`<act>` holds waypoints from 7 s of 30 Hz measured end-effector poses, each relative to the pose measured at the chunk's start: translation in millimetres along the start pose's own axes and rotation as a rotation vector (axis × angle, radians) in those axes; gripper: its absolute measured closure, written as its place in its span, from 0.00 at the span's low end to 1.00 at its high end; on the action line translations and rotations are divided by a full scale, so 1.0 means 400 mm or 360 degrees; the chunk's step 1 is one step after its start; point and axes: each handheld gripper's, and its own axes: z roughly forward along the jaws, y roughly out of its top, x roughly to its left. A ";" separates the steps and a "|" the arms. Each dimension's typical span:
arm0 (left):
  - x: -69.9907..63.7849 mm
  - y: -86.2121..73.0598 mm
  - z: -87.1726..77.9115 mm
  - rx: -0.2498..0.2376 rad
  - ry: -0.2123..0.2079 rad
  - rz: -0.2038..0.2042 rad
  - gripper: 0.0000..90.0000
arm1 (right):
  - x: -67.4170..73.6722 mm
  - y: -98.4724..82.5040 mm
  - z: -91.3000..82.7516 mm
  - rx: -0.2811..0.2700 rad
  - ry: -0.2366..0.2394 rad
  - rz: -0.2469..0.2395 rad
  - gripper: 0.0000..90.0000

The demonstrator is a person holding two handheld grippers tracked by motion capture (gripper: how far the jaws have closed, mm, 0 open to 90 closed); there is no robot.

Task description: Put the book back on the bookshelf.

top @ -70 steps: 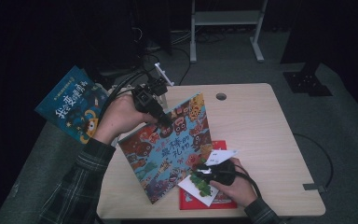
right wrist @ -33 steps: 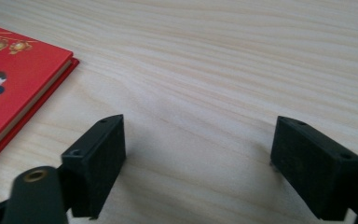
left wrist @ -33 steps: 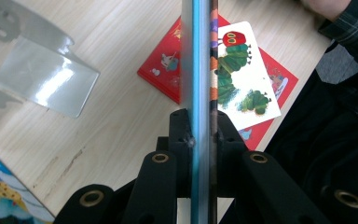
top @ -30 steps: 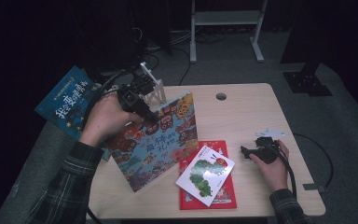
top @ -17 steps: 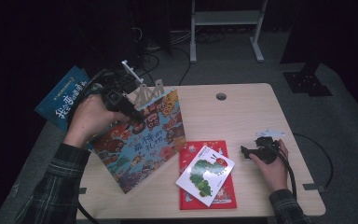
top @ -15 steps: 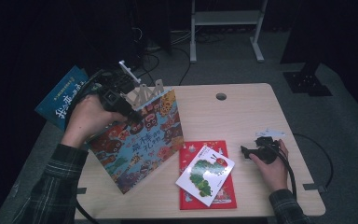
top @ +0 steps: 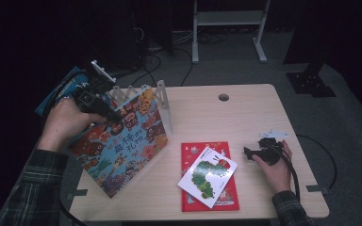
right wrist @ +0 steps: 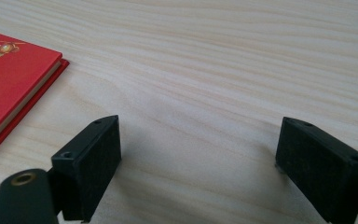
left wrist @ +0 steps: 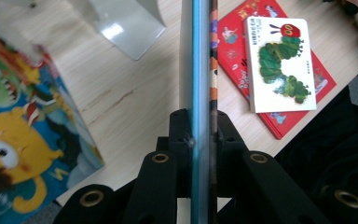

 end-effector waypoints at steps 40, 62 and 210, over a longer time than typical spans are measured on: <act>0.259 -0.132 -0.089 -0.0090 0.0211 -0.0644 0.90 | -0.005 0.001 0.000 0.0003 -0.0041 0.0041 0.15; 0.321 -0.080 -0.075 -0.0260 0.0260 -0.0784 0.91 | -0.005 0.001 0.001 0.0004 -0.0042 0.0039 0.15; 0.048 -0.036 0.234 -0.0295 0.0109 -0.0214 1.00 | -0.004 0.001 0.000 0.0005 -0.0048 0.0047 0.15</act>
